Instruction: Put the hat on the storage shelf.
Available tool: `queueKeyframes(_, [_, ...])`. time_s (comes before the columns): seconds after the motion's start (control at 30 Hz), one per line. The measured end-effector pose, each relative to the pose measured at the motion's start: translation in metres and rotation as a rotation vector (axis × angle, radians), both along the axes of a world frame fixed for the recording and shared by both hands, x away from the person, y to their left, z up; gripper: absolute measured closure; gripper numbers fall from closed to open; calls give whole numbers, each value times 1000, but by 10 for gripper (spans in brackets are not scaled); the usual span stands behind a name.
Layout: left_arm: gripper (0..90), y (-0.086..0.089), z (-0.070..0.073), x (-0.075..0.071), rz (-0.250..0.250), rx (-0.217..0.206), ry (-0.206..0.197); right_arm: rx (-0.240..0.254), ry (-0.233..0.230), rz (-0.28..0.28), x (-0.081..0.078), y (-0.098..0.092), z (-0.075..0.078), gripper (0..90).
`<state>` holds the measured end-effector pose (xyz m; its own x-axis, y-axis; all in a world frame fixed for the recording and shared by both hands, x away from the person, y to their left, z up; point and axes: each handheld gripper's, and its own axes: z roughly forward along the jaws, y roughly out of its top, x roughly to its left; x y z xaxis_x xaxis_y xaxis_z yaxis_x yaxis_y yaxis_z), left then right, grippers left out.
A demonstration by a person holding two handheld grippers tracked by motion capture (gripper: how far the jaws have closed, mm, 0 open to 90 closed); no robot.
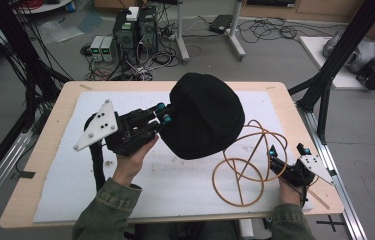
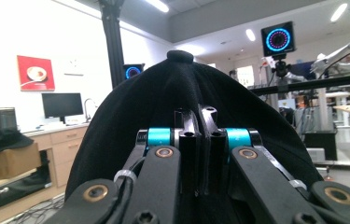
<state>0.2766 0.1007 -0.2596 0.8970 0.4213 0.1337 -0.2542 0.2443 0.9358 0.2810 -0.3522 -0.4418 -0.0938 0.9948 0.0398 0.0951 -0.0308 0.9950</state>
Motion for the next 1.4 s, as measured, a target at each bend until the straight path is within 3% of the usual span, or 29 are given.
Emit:
queueKeyframes(0.63, [877,-55,-13,14,-94,-8,24,-9,-5,6,0,0,0,54])
queueKeyframes(1.13, [877,-85,-19,24,-179,-10,46,-11,-9,12,1,1,0,54])
queueKeyframes(1.4, [877,-96,-23,31,-222,12,65,-12,-8,14,0,2,1,54])
